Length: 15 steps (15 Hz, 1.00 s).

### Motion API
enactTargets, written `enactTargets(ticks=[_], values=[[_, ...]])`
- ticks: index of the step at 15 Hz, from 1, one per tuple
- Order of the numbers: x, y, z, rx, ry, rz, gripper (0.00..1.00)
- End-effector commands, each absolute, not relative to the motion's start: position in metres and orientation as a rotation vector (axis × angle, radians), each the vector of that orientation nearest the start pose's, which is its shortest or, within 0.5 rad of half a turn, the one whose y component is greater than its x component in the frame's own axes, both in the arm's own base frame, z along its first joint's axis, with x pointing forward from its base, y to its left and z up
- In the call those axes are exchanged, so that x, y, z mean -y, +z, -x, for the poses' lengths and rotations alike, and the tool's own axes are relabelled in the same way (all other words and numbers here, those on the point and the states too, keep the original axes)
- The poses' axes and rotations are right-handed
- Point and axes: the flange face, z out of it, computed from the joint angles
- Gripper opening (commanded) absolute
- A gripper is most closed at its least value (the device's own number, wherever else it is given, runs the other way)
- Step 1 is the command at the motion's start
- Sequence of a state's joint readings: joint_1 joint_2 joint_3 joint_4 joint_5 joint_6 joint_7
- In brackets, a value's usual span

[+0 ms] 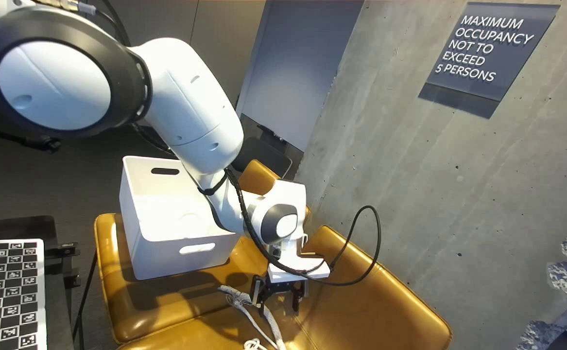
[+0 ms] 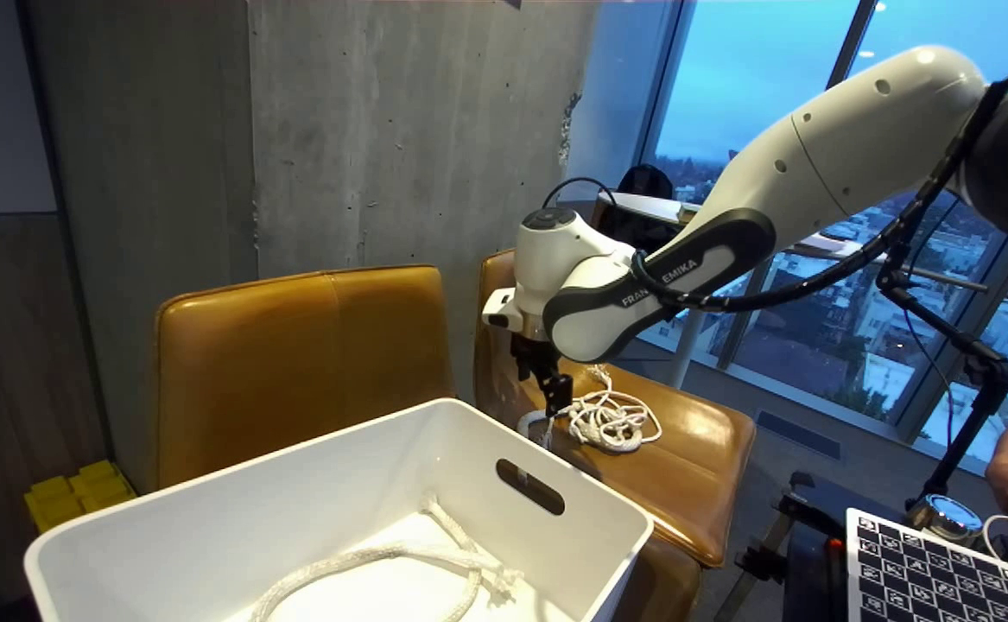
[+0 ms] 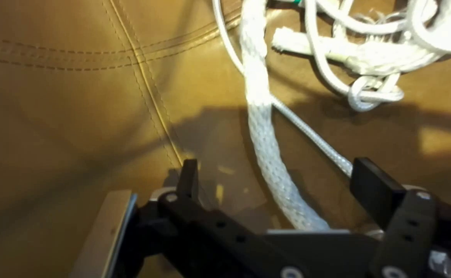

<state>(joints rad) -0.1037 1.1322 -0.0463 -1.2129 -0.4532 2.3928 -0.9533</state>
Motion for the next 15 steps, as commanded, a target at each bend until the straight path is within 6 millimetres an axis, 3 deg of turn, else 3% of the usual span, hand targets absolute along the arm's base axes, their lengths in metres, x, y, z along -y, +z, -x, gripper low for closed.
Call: enactTargets(ticks=[1, 7, 13, 15], values=[[0.090, 0.064, -0.756, 2.007, 0.198, 2.873, 1.00], [0.085, 0.036, -0.752, 2.051, 0.222, 2.858, 0.95], [0.084, 0.018, -0.745, 2.067, 0.270, 2.844, 0.45], [0.087, 0.012, -0.742, 2.069, 0.291, 2.842, 0.32]])
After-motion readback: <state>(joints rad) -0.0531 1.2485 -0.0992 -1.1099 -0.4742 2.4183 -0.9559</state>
